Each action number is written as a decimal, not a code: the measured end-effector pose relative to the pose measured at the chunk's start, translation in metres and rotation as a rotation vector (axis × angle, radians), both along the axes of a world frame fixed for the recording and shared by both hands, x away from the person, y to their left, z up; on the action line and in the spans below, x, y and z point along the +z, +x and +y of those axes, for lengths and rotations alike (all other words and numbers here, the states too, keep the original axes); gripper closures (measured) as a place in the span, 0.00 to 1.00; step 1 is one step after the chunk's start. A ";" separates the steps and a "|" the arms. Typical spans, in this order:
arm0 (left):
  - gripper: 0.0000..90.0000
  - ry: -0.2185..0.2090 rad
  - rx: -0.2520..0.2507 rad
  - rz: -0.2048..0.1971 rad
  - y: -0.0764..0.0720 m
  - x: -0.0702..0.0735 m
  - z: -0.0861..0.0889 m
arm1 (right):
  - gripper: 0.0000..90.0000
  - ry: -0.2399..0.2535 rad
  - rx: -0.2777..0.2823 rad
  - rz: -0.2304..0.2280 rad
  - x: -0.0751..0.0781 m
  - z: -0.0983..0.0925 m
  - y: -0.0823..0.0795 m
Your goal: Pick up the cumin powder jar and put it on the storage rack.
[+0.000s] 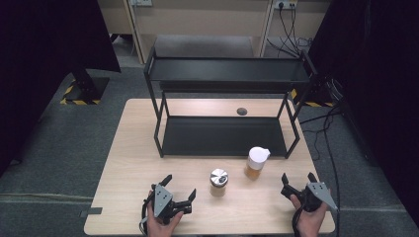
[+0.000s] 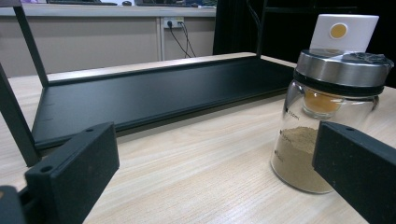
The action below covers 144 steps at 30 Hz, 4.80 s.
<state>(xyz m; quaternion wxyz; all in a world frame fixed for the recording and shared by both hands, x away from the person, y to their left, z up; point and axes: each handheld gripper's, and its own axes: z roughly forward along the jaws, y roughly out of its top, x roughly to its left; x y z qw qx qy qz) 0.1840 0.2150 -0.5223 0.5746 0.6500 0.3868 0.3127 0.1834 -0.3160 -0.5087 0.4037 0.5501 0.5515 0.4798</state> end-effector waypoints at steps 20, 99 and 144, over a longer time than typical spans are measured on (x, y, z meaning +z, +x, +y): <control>0.00 0.046 -0.166 -0.039 -0.001 0.005 -0.006 | 0.02 -0.017 -0.002 -0.001 0.000 0.003 0.000; 0.34 0.154 -0.252 0.126 0.065 0.030 -0.078 | 0.02 -0.064 0.026 0.001 0.001 0.007 0.001; 0.34 0.115 -0.206 0.140 0.074 0.128 -0.029 | 0.02 -0.080 0.032 0.004 0.002 0.011 0.002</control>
